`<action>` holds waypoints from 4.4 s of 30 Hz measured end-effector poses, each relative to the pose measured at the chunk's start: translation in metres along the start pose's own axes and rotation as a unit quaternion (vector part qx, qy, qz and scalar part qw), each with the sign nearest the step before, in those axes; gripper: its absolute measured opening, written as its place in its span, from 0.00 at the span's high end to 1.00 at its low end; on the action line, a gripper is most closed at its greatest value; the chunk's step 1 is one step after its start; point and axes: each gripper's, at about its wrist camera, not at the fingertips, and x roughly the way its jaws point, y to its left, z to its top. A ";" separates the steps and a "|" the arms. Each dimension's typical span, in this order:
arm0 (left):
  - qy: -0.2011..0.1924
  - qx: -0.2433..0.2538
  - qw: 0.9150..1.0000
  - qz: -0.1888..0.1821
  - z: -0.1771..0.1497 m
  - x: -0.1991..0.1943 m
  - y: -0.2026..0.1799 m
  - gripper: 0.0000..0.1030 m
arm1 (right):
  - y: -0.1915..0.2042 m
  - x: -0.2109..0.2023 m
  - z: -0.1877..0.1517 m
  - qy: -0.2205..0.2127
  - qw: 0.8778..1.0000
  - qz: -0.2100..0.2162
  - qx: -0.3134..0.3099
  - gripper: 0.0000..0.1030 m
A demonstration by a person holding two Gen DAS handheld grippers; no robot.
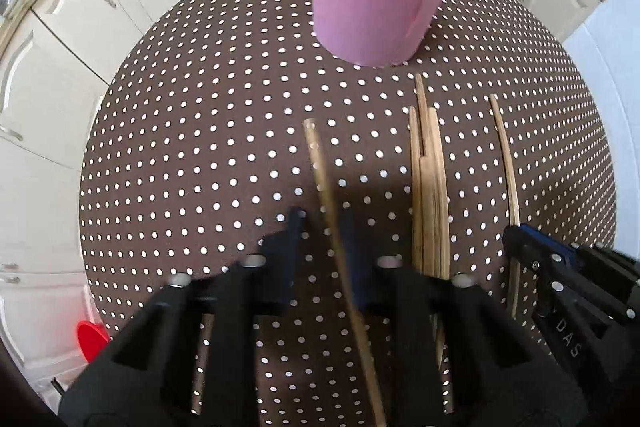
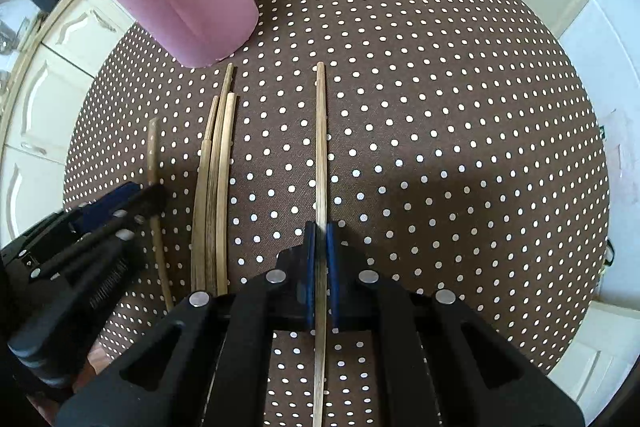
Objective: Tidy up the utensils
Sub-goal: 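Lift both held chopsticks upright and carry them over the pink cup, then lower the left chopstick into the cup while the right tool drops its chopstick in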
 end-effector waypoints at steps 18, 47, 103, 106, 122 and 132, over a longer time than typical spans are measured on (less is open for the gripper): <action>-0.025 -0.037 0.998 -0.042 -0.014 -0.046 0.038 0.95 | -0.017 -0.059 -0.018 -0.100 0.995 0.021 0.016 0.95; -0.195 -0.112 0.973 0.047 -0.021 -0.210 -0.020 0.95 | -0.050 -0.207 0.036 -0.278 0.942 0.161 -0.095 0.95; -0.180 -0.114 0.977 0.007 0.128 -0.173 0.025 0.95 | 0.050 -0.129 0.153 -0.229 0.950 0.139 -0.161 0.96; -0.168 -0.115 0.979 -0.002 0.129 -0.161 0.027 0.95 | 0.050 -0.120 0.153 -0.216 0.953 0.136 -0.161 0.96; -0.161 -0.097 0.982 -0.027 0.127 -0.144 0.030 0.94 | 0.037 -0.107 0.154 -0.168 0.962 0.138 -0.167 0.84; -0.156 -0.099 0.983 -0.021 0.106 -0.148 0.032 0.92 | 0.021 -0.127 0.142 -0.178 0.965 0.121 -0.152 0.36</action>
